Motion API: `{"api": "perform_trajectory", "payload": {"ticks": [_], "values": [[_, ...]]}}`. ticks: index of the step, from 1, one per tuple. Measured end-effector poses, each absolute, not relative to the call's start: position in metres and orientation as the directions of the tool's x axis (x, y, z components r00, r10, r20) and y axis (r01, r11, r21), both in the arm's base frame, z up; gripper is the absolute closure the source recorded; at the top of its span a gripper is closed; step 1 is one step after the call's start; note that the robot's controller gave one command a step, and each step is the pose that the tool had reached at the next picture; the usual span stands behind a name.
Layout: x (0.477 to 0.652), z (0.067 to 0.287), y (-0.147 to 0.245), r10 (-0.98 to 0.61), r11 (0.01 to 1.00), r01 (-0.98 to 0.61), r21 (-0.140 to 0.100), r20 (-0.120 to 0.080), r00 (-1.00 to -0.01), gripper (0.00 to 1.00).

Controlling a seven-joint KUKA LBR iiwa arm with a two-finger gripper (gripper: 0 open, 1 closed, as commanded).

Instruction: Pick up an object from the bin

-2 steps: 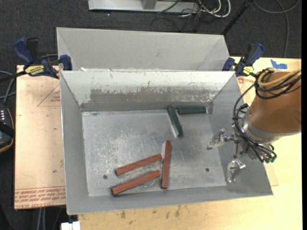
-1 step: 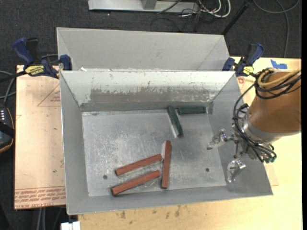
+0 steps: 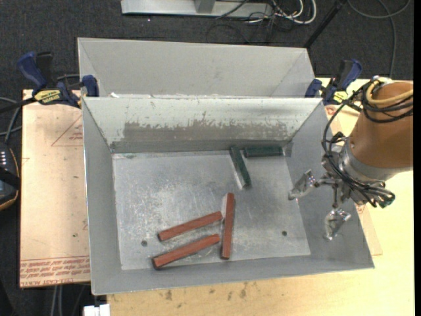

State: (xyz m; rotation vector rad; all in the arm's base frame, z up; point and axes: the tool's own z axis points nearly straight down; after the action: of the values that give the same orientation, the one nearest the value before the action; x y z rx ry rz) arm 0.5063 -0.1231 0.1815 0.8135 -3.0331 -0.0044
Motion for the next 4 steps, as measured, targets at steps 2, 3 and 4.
{"api": "perform_trajectory", "payload": {"ticks": [2, 3, 4], "values": [[0.517, 0.177, -0.081, -0.669, 0.743, -0.669, 0.001, -0.002, -0.743, 0.00], [0.517, 0.126, -0.079, -0.717, 0.697, -0.717, 0.000, -0.007, -0.697, 0.00], [0.546, 0.150, -0.047, -0.827, 0.561, -0.827, 0.002, 0.001, -0.561, 0.00]]}}
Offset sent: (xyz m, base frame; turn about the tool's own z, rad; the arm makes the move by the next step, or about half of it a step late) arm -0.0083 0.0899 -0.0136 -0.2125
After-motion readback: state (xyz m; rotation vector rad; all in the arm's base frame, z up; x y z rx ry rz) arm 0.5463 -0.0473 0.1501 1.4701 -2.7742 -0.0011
